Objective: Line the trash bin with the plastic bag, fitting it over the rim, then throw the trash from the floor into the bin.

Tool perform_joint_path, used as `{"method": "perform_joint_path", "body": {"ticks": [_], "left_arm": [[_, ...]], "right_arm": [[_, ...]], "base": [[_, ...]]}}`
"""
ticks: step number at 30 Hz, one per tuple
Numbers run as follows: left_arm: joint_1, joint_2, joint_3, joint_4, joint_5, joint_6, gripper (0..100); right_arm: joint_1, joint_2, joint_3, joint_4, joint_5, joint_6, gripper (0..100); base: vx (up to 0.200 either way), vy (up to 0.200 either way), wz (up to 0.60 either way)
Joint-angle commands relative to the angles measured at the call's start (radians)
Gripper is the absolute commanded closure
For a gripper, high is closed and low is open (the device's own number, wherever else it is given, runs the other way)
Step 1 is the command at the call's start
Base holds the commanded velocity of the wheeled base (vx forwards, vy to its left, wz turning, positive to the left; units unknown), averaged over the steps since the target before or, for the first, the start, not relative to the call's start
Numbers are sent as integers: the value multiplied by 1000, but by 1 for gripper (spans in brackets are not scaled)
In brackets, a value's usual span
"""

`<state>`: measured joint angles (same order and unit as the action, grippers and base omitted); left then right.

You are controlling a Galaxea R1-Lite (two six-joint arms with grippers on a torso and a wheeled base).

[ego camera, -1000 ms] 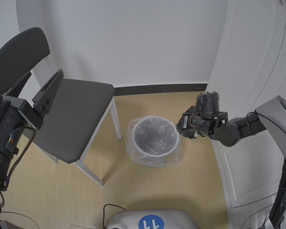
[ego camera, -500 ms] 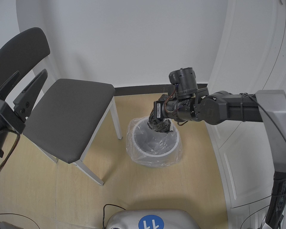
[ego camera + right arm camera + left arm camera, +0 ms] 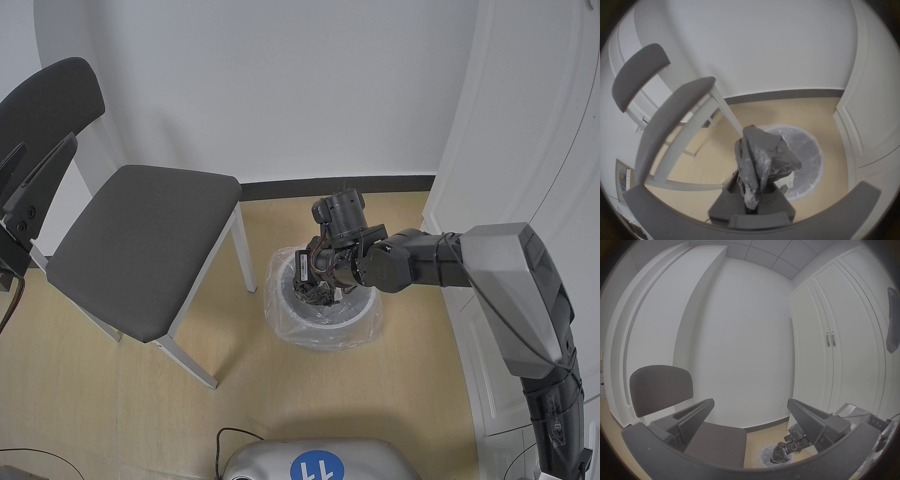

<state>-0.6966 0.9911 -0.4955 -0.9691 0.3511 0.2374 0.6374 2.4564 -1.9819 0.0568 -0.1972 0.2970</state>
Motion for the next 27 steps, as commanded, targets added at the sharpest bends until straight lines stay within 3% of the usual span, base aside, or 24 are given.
{"method": "perform_joint_path", "body": {"ticks": [1, 11, 27], "left_arm": [[0, 8, 2, 0, 0, -3, 0], [0, 12, 8, 0, -1, -4, 0], [0, 24, 12, 0, -12, -4, 0]], "right_arm": [[-25, 92, -18, 0, -1, 4, 100], [-82, 154, -18, -38, 1, 4, 100], [-87, 199, -18, -204, 2, 22, 100]], "base": [[0, 0, 0], [0, 0, 0], [0, 0, 0]]}}
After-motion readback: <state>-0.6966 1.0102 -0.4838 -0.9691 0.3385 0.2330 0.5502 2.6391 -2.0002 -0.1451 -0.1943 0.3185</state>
